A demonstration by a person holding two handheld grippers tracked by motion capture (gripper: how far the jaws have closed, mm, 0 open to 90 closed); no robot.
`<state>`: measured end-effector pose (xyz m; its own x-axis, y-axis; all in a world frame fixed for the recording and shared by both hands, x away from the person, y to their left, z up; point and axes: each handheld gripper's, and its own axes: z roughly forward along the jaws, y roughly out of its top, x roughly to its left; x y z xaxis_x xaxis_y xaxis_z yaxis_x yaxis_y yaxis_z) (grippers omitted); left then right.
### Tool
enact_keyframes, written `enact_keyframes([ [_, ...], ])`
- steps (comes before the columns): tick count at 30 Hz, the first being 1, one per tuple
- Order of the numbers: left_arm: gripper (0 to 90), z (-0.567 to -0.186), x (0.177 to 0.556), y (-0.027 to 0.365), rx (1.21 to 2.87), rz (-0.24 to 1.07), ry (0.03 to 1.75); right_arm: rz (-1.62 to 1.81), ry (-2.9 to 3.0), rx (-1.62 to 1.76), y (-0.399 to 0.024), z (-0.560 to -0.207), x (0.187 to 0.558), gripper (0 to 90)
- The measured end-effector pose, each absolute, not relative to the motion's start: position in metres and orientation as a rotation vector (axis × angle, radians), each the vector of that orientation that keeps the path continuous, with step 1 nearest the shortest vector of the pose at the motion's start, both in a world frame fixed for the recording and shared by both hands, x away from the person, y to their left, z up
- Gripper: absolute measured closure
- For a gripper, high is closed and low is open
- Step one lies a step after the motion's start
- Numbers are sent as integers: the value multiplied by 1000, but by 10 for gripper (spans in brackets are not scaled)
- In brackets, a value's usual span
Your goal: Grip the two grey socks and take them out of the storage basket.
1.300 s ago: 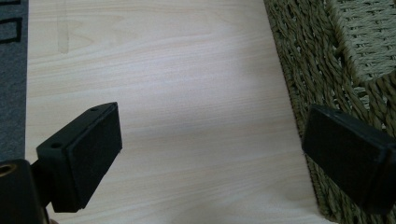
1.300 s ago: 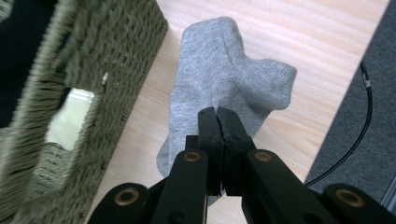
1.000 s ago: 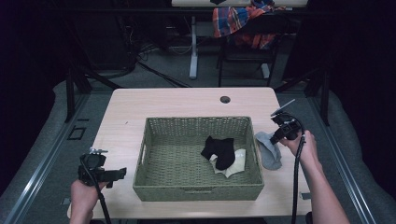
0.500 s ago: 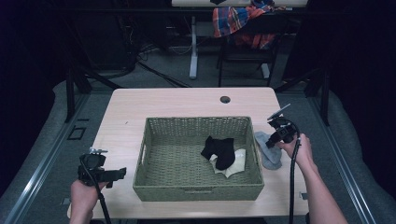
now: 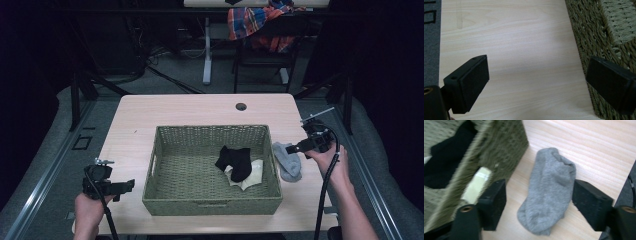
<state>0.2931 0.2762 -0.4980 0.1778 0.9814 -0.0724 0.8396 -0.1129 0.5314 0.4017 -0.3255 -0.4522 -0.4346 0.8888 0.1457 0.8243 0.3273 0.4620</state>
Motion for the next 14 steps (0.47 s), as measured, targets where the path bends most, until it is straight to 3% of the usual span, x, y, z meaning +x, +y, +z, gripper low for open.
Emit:
enact_keyframes([
  [14,49,-498,294,274,2013,419,1705,690,2534,1465,-315,-464,339,0],
])
